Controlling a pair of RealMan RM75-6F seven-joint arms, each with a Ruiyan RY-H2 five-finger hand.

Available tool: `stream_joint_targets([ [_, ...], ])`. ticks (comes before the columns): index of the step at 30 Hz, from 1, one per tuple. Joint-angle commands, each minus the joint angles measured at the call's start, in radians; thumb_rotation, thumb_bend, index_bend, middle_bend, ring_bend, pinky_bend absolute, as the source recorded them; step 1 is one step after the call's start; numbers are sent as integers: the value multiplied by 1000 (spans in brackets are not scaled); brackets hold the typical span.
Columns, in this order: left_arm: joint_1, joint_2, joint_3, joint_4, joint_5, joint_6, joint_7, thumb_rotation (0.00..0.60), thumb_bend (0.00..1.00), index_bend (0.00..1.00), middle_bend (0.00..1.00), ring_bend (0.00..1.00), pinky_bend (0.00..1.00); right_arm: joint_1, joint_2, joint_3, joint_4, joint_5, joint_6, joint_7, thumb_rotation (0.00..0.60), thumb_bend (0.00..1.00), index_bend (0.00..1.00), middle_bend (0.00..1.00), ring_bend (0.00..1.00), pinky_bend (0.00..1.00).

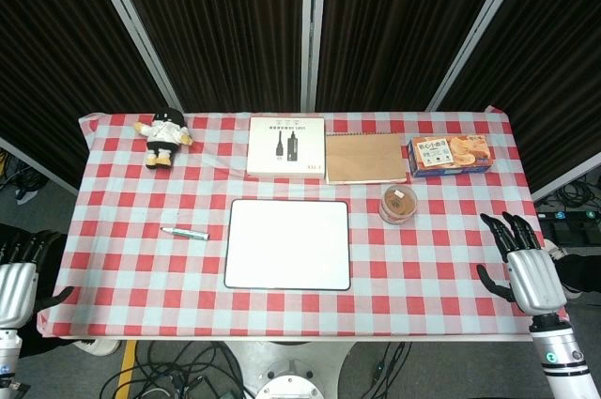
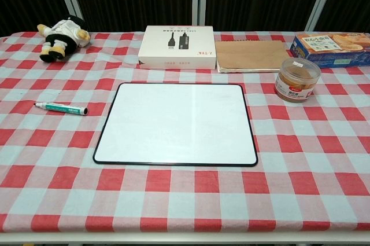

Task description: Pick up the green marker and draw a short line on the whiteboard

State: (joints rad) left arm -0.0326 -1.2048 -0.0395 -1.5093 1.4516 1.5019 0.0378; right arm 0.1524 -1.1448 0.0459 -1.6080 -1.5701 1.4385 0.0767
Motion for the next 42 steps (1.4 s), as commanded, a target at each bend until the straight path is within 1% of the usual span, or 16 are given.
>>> stream_joint_targets([
  [1, 0, -2, -1, 0, -3, -1, 0, 600, 87, 163, 139, 121, 84, 3, -5, 1, -1, 2, -4, 2, 600, 275, 60, 142, 0, 0],
  [8, -9, -8, -3, 4, -5, -14, 18, 600, 87, 163, 139, 121, 83, -1, 4, 0, -7, -9, 12, -6, 600, 275, 60, 142, 0, 0],
  [13, -49, -5, -29, -6, -12, -52, 30, 600, 86, 170, 142, 134, 88, -9, 9, 7, -6, -1, 30, 4, 600, 275, 60, 142, 0, 0],
  [15, -89, -6, -52, -1, -5, -81, 33, 600, 86, 219, 177, 213, 175, -6, 14, 9, -5, -4, 28, -1, 600, 275, 60, 142, 0, 0],
  [16, -109, -10, -62, 5, 0, -96, 38, 600, 86, 257, 220, 308, 294, -4, 16, 9, -5, -6, 26, -4, 600, 275, 60, 142, 0, 0],
  [17, -131, -16, -71, 13, 7, -111, 41, 600, 85, 290, 271, 426, 459, -1, 19, 9, -6, -8, 22, -7, 600, 276, 60, 142, 0, 0],
  [18, -162, -31, -81, 29, 19, -134, 38, 600, 85, 302, 292, 485, 544, 2, 21, 9, -5, -8, 16, -11, 600, 276, 60, 143, 0, 0],
  [19, -185, -43, -87, 42, 25, -156, 36, 600, 86, 318, 311, 562, 658, 5, 21, 10, -5, -4, 11, -12, 600, 276, 60, 143, 0, 0],
  [20, -210, -53, -91, 55, 28, -184, 36, 600, 86, 330, 318, 611, 733, 7, 22, 11, -5, 0, 4, -12, 600, 276, 60, 143, 0, 0],
  [23, -291, -97, -104, 94, 10, -298, 36, 600, 86, 342, 343, 695, 876, 18, 25, 16, -7, 4, -9, -11, 600, 276, 60, 143, 0, 0],
  [25, -338, -135, -111, 124, -12, -368, 44, 600, 89, 357, 378, 737, 931, 23, 28, 19, -8, 0, -11, -16, 600, 275, 60, 143, 0, 0],
  [27, -375, -176, -110, 155, -36, -429, 52, 600, 97, 383, 413, 771, 954, 24, 35, 20, -13, 3, -13, -20, 600, 275, 60, 143, 0, 0],
  [30, -414, -238, -112, 207, -72, -489, 63, 600, 127, 411, 422, 783, 962, 23, 46, 24, -20, 10, -12, -25, 600, 274, 60, 143, 0, 0],
  [35, -458, -305, -118, 262, -126, -550, 102, 600, 165, 426, 429, 800, 962, 20, 57, 23, -28, 13, -8, -27, 600, 275, 60, 143, 0, 0],
  [39, -493, -353, -129, 311, -200, -609, 155, 600, 178, 432, 445, 811, 966, 16, 59, 21, -28, 18, -7, -23, 600, 274, 60, 144, 0, 0],
  [42, -506, -375, -132, 326, -233, -616, 193, 600, 185, 446, 463, 822, 971, 9, 61, 19, -28, 18, 1, -19, 600, 275, 60, 144, 0, 0],
])
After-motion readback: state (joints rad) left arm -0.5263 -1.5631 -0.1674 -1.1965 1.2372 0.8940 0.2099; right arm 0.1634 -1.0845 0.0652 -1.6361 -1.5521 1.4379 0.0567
